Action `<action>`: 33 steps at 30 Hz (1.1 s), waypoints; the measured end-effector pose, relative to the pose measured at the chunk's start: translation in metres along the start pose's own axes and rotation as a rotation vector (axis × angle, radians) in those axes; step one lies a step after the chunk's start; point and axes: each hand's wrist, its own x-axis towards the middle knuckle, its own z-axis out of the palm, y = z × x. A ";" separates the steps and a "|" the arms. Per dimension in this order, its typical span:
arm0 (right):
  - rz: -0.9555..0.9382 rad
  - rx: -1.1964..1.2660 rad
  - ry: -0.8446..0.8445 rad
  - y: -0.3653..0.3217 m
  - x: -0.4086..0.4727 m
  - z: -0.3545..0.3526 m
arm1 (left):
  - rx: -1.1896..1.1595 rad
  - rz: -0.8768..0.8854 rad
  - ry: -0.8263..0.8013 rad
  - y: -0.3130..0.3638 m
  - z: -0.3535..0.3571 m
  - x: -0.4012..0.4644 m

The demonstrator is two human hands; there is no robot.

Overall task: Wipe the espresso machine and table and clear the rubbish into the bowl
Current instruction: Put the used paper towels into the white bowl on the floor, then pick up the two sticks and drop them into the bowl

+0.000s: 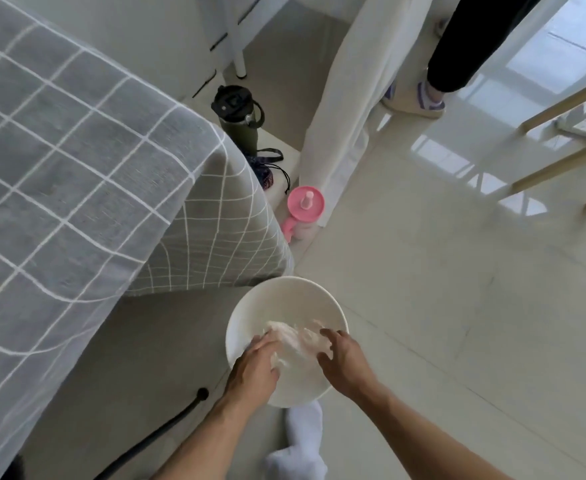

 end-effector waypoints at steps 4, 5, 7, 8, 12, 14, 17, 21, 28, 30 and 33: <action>-0.019 -0.065 -0.045 0.006 -0.003 0.004 | 0.011 -0.045 -0.024 -0.010 0.004 0.002; -0.017 -0.074 -0.049 0.005 -0.006 0.002 | 0.009 -0.056 -0.017 -0.009 0.002 -0.002; -0.016 -0.092 -0.056 -0.001 -0.015 -0.004 | 0.004 -0.100 -0.016 -0.002 -0.007 -0.013; -0.018 -0.100 -0.058 -0.005 -0.021 -0.008 | 0.003 -0.128 -0.016 0.002 -0.012 -0.020; -0.034 -0.128 -0.057 -0.032 -0.048 -0.032 | -0.002 -0.189 -0.006 0.024 -0.040 -0.058; -0.046 -0.136 -0.055 -0.050 -0.066 -0.048 | -0.023 -0.206 0.009 0.040 -0.058 -0.080; -0.062 -0.146 -0.049 -0.080 -0.098 -0.073 | -0.072 -0.227 0.051 0.067 -0.088 -0.117; -0.080 -0.156 -0.048 -0.115 -0.144 -0.105 | -0.129 -0.236 0.121 0.101 -0.133 -0.169; -0.131 -0.148 0.005 -0.191 -0.224 -0.151 | -0.151 -0.154 0.215 0.145 -0.214 -0.272; -0.148 -0.142 0.010 -0.211 -0.245 -0.158 | -0.149 -0.124 0.239 0.150 -0.228 -0.299; -0.182 -0.158 0.024 -0.239 -0.274 -0.166 | -0.154 -0.109 0.284 0.152 -0.245 -0.338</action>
